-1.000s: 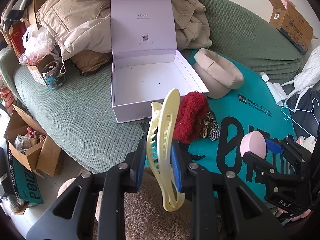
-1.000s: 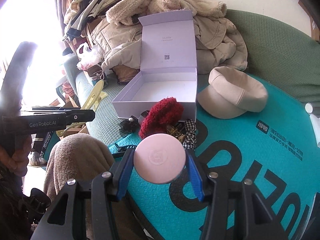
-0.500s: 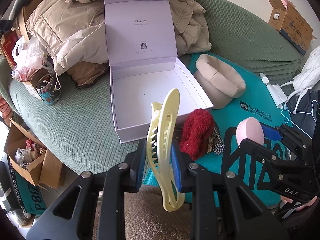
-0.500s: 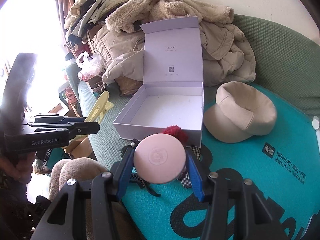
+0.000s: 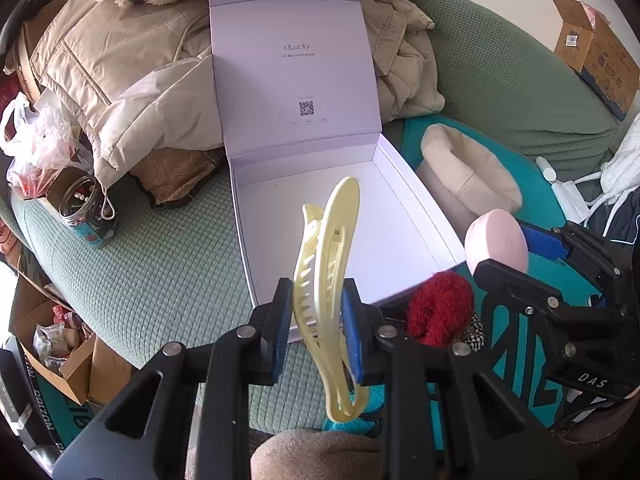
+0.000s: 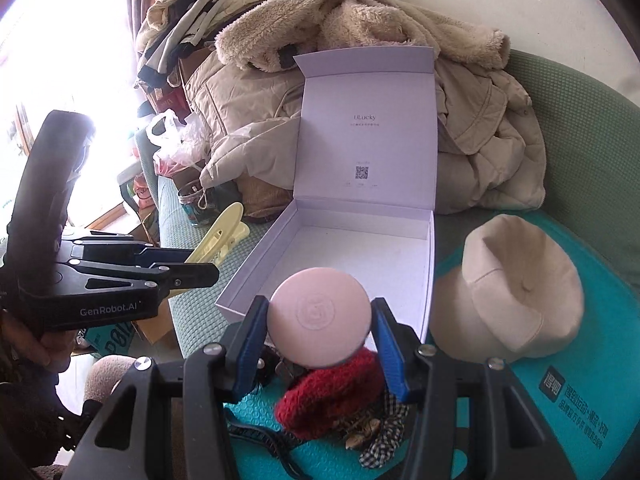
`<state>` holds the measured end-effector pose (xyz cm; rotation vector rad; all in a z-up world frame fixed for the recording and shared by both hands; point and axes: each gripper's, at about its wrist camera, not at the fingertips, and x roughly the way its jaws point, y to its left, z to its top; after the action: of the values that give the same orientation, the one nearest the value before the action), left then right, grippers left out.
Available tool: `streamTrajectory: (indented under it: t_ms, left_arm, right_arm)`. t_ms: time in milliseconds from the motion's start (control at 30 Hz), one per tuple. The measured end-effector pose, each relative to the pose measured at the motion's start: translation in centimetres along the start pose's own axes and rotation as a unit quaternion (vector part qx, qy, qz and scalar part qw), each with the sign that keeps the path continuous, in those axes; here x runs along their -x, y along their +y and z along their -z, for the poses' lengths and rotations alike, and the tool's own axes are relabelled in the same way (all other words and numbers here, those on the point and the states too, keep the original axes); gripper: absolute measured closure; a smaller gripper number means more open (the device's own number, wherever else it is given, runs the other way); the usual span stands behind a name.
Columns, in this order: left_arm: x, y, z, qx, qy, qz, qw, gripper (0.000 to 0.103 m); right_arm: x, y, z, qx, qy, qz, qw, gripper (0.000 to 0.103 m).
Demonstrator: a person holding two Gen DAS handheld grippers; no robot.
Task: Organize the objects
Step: 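Carry the yellow clip and pink compact with both tools into the white box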
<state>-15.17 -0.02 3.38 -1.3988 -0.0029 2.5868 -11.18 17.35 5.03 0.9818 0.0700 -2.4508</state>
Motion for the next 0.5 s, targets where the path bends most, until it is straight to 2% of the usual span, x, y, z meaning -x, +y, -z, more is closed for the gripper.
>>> streamTrajectory:
  t_ms: [500]
  left_arm:
    - [-5.9, 3.0, -5.9, 0.002, -0.001, 0.002, 1.0000, 0.080]
  right_arm:
    - [-5.5, -2.9, -4.1, 0.014, 0.007, -0.005, 1.000, 0.051]
